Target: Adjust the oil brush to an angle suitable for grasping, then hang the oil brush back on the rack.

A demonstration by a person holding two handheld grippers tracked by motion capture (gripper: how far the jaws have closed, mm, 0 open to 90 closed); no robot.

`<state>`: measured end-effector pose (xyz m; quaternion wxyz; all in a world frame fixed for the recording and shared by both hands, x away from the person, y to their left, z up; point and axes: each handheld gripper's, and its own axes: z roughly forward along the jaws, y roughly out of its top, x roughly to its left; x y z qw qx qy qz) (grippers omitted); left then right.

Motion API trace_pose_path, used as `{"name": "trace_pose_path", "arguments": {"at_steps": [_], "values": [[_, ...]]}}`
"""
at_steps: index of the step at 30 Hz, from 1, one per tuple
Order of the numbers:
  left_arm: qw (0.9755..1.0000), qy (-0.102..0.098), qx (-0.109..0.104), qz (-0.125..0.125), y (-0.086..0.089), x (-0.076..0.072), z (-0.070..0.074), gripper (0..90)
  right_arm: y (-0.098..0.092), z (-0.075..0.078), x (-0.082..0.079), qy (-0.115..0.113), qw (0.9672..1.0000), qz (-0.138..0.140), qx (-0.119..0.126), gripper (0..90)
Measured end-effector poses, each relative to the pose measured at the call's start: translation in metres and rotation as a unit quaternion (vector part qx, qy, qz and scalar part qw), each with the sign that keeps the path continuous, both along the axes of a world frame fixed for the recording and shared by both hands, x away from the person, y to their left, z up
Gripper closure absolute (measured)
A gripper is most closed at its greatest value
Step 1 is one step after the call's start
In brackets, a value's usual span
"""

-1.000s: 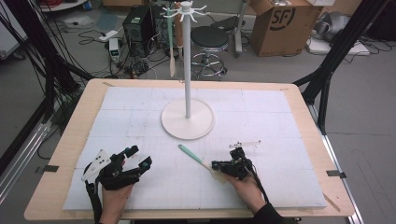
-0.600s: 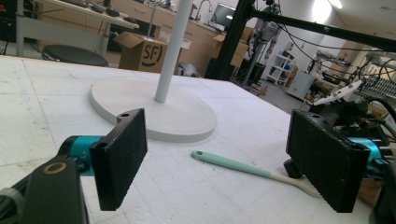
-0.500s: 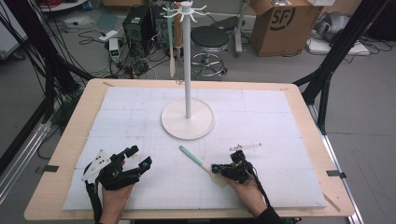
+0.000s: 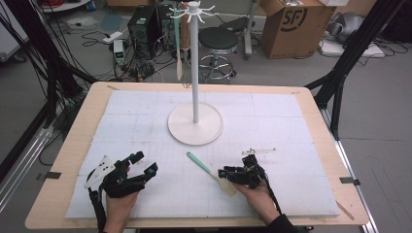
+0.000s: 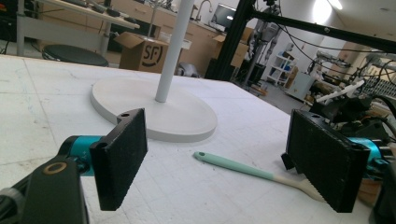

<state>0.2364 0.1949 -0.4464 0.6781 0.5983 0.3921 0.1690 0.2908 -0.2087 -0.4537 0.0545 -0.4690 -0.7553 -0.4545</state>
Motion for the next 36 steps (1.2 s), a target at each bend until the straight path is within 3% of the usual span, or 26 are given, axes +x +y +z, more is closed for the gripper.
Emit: {"name": "trace_pose_path", "arguments": {"at_steps": [5, 9, 17, 36], "values": [[1.0, 0.0, 0.0, -0.001, -0.001, 0.0, 0.0, 21.3, 0.0, 0.005, 0.001, -0.011, 0.9996, 0.012, 0.023, 49.1], [1.0, 0.0, 0.001, -0.002, -0.001, 0.0, 0.0, 21.2, 0.005, 0.009, 0.002, -0.013, 0.999, 0.03, 0.03, 52.4], [1.0, 0.001, 0.0, -0.003, -0.001, 0.0, -0.001, 21.3, 0.015, 0.014, 0.005, -0.019, 0.9983, 0.047, 0.028, 55.8], [1.0, 0.0, -0.002, -0.005, -0.001, 0.0, 0.0, 21.2, 0.039, 0.0, 0.017, -0.013, 0.9972, 0.065, -0.034, 63.4]]}}
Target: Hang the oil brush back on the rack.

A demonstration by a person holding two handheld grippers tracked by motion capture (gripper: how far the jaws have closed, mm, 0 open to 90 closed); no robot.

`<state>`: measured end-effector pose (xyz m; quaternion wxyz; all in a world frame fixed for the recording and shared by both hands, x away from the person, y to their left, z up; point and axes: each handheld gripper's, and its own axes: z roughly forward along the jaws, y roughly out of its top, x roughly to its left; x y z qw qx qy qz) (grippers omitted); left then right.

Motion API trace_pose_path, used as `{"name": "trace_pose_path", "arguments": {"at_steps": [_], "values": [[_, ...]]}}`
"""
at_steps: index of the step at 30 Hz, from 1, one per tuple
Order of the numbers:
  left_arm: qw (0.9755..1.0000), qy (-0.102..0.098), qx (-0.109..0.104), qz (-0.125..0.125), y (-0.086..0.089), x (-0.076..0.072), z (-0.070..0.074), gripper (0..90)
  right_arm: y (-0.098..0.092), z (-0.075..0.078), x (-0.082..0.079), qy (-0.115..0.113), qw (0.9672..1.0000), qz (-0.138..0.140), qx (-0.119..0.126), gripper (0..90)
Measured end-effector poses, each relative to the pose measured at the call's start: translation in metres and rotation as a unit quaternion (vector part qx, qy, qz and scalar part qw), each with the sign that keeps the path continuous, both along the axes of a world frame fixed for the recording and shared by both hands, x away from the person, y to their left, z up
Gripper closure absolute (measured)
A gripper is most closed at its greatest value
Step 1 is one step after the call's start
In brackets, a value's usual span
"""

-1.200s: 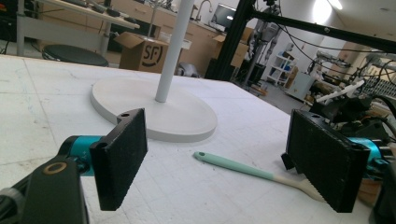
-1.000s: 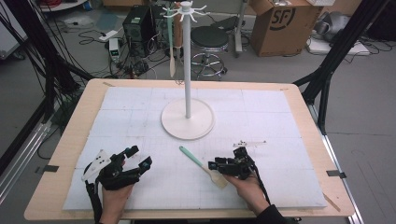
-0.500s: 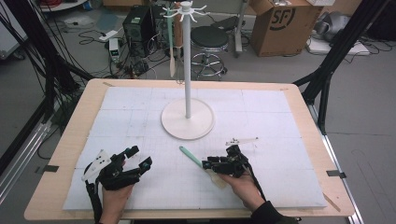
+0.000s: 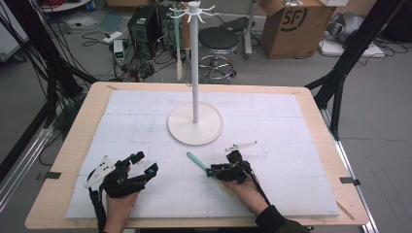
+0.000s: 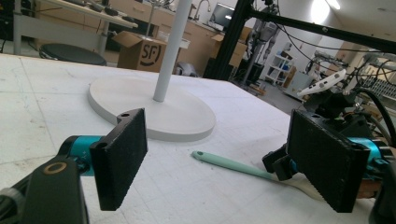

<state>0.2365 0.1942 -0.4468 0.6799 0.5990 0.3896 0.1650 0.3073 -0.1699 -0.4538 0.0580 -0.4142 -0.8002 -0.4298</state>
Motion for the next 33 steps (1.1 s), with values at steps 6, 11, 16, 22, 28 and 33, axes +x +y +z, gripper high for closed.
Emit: {"name": "trace_pose_path", "arguments": {"at_steps": [6, 11, 16, 22, 28, 33], "values": [[1.0, 0.0, -0.002, 0.002, -0.001, 0.0, 0.0, 21.2, 0.004, 0.0, -0.001, -0.012, 0.9998, 0.002, -0.015, 66.3], [1.0, -0.001, 0.0, -0.001, -0.002, 0.0, 0.0, 21.2, 0.008, 0.001, -0.004, -0.034, 0.9987, 0.006, -0.038, 67.4], [1.0, 0.0, 0.001, -0.002, -0.003, 0.001, 0.0, 21.3, 0.008, 0.001, -0.003, -0.034, 0.9984, 0.0, -0.045, 73.9], [1.0, -0.001, 0.0, -0.002, -0.004, 0.001, 0.0, 21.2, 0.009, 0.001, -0.003, -0.037, 0.9979, -0.003, -0.052, 77.2], [1.0, 0.0, 0.001, -0.003, -0.005, 0.001, 0.0, 21.3, 0.011, 0.001, -0.005, -0.039, 0.9976, -0.011, -0.056, 77.8], [1.0, 0.001, 0.005, -0.004, -0.005, 0.002, 0.0, 21.2, 0.012, 0.001, -0.005, -0.043, 0.9971, -0.013, -0.061, 79.9]]}}
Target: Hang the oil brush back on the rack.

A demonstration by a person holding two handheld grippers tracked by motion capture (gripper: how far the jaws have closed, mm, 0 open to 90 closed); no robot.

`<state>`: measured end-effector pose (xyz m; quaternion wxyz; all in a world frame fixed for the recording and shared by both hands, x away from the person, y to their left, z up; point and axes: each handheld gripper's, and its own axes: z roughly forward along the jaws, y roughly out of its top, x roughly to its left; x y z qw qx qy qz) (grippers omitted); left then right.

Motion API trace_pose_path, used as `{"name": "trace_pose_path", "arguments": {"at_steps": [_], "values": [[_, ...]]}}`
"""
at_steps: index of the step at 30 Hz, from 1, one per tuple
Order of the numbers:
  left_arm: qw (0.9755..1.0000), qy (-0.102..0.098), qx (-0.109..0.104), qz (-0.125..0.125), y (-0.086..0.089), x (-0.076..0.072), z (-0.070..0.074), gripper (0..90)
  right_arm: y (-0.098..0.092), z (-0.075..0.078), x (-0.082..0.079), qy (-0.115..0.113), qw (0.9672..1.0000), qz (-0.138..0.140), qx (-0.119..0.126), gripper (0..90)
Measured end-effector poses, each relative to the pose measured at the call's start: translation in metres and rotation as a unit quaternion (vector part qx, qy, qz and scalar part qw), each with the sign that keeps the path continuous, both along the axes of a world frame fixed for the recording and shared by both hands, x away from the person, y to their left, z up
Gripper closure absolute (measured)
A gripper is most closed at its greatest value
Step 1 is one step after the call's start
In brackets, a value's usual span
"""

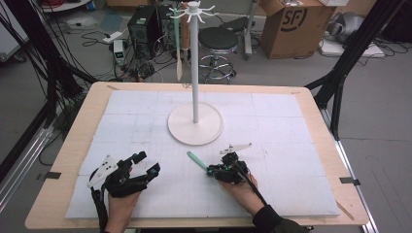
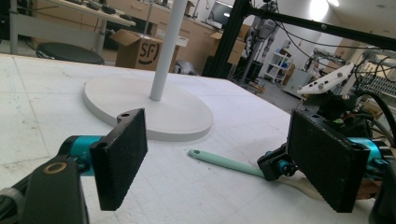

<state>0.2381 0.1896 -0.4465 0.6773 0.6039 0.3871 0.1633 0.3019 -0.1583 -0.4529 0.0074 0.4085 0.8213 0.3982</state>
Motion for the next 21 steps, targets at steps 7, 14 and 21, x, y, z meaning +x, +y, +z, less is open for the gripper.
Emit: {"name": "trace_pose_path", "arguments": {"at_steps": [7, 14, 21], "values": [[1.0, 0.0, 0.001, -0.001, -0.0019, 0.0005, -0.0001, 21.3, 0.0023, 0.0004, -0.0013, -0.01, 0.9999, 0.001, -0.011, 81.0], [1.0, 0.001, 0.002, 0.0, -0.0016, 0.0008, -0.0003, 21.3, 0.0025, 0.0002, -0.0018, -0.015, 0.9998, 0.003, -0.014, 82.4], [1.0, 0.001, -0.002, 0.001, -0.0002, 0.0003, -0.0003, 21.3, 0.0004, 0.0007, 0.0005, -0.006, 0.9999, 0.007, -0.007, 83.0]]}}
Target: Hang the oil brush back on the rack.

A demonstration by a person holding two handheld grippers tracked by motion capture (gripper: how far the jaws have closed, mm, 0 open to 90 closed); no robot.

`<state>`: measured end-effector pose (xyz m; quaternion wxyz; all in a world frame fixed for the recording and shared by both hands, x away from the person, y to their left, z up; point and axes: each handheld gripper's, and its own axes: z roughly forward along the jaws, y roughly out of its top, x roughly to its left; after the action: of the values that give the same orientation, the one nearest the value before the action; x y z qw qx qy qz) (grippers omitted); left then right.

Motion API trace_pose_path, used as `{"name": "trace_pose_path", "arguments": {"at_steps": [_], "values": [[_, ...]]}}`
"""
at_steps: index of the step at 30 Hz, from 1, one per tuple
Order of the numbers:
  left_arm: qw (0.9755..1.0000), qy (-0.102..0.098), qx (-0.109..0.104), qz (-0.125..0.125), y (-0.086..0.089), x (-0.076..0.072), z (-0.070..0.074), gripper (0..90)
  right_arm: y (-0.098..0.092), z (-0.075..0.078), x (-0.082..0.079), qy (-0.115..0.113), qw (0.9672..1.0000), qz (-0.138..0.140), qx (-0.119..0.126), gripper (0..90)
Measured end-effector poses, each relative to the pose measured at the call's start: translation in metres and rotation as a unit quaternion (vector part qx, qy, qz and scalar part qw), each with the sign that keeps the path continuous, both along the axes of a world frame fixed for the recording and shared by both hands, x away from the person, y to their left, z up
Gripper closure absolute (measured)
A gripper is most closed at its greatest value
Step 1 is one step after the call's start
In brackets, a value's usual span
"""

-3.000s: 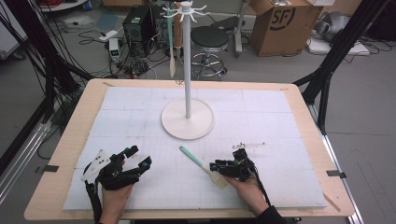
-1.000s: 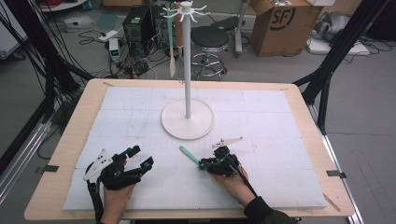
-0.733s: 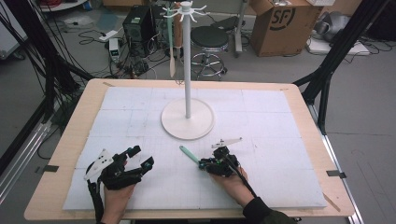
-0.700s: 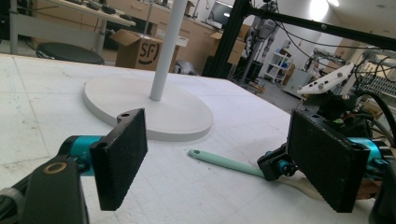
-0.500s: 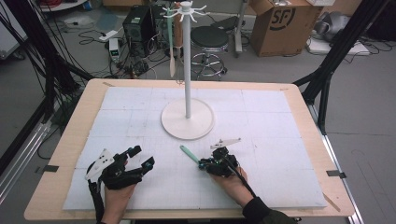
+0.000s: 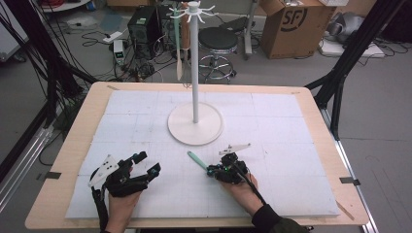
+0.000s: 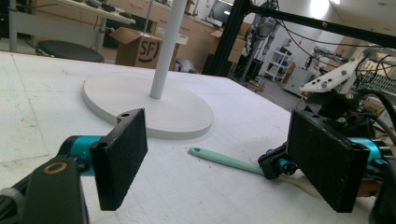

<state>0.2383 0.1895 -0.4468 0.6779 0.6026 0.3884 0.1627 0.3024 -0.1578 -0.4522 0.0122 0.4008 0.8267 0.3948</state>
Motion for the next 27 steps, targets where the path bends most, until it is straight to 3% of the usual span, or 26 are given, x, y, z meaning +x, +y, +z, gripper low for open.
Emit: {"name": "trace_pose_path", "arguments": {"at_steps": [10, 20, 27], "values": [[1.0, -0.001, -0.004, 0.003, 0.003, 0.0, 0.0, 21.3, -0.006, 0.001, 0.004, 0.026, 0.999, 0.013, 0.033, 83.1], [1.0, -0.002, -0.005, 0.003, 0.003, 0.0, 0.0, 21.3, -0.012, 0.009, 0.002, 0.013, 0.9987, 0.011, 0.049, 83.2], [1.0, -0.001, -0.003, 0.004, 0.003, 0.0, 0.0, 21.2, -0.021, 0.016, 0.003, -0.001, 0.9968, 0.003, 0.08, 83.1]]}}
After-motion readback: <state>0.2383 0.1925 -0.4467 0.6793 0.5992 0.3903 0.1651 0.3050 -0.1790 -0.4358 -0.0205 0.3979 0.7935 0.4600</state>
